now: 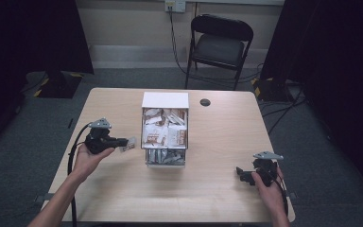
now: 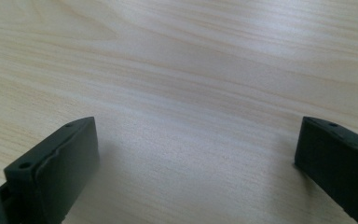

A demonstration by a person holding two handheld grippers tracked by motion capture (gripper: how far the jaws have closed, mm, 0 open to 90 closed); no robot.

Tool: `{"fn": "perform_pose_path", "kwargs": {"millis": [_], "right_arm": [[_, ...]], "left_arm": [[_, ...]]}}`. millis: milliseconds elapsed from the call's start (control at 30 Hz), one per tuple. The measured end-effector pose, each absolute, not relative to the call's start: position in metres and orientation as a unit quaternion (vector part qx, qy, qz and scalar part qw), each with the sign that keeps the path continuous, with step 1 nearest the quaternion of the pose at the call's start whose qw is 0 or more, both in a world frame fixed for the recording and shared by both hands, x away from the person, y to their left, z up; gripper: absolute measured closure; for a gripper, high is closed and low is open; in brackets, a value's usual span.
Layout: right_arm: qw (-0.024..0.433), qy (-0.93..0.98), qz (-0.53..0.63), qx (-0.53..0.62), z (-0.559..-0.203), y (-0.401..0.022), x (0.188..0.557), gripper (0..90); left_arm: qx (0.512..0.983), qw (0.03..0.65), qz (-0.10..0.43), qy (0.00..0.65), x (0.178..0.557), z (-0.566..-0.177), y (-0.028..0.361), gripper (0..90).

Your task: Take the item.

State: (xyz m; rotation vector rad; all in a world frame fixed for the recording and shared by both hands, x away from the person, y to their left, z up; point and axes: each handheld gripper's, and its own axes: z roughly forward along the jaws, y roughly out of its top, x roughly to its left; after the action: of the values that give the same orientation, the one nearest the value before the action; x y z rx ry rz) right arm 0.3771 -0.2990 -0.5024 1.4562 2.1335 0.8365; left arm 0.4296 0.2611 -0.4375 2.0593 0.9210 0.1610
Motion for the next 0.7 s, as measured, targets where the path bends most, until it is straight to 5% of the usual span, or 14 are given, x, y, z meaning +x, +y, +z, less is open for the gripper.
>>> {"fn": "perform_pose_path", "kwargs": {"millis": [700], "right_arm": [[0.212,0.768,0.301,0.524,-0.502,-0.299,0.377,0.0]], "left_arm": [[0.830,0.400,0.043,0.386,0.437,-0.468,0.254,85.6]]}}
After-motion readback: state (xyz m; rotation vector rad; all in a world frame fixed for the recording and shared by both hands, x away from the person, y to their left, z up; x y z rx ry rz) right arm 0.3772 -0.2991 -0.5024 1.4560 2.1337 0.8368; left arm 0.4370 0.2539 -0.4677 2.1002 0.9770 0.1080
